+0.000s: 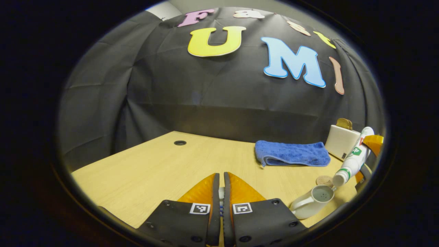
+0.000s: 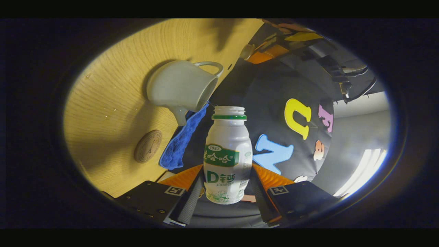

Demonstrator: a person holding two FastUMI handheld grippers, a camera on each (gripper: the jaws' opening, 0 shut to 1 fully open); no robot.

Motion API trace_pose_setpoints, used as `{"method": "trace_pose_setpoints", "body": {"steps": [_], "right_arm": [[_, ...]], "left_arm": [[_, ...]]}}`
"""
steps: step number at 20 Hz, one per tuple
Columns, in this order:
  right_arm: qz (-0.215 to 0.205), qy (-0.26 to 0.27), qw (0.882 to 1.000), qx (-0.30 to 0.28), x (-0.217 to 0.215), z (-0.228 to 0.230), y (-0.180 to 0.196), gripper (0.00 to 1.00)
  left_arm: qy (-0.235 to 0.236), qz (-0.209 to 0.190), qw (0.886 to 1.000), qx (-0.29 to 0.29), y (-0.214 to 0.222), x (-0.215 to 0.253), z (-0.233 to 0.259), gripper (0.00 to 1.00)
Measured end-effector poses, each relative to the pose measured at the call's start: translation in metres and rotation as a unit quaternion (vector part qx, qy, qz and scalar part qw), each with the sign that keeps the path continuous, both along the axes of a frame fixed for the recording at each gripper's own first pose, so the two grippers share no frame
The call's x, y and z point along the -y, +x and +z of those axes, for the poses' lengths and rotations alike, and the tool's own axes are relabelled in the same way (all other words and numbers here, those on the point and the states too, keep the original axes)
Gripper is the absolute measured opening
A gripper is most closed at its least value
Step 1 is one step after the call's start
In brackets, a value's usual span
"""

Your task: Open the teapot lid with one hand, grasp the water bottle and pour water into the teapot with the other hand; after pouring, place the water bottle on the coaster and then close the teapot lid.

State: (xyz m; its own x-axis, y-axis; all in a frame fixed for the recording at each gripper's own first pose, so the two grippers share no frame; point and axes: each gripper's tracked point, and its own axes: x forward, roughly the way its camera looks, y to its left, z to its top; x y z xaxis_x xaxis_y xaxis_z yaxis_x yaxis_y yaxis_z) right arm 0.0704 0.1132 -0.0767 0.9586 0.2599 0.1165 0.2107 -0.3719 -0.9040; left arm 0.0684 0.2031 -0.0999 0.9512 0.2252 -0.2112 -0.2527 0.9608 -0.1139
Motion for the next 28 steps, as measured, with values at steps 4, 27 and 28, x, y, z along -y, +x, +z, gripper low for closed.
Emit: {"method": "trace_pose_setpoints", "body": {"steps": [4,27,28], "right_arm": [[0.002,-0.01,1.0,0.0,-0.001,0.0,0.001,0.74],[-0.002,0.032,0.999,-0.025,0.012,0.0,0.003,0.74],[-0.008,0.057,0.998,-0.035,0.016,-0.001,0.005,0.74]], "left_arm": [[0.0,-0.001,1.0,-0.001,0.0,0.001,-0.001,0.14],[-0.007,-0.001,1.0,0.002,-0.002,0.0,0.001,0.1],[-0.009,-0.001,1.0,0.003,-0.001,0.001,0.0,0.1]]}}
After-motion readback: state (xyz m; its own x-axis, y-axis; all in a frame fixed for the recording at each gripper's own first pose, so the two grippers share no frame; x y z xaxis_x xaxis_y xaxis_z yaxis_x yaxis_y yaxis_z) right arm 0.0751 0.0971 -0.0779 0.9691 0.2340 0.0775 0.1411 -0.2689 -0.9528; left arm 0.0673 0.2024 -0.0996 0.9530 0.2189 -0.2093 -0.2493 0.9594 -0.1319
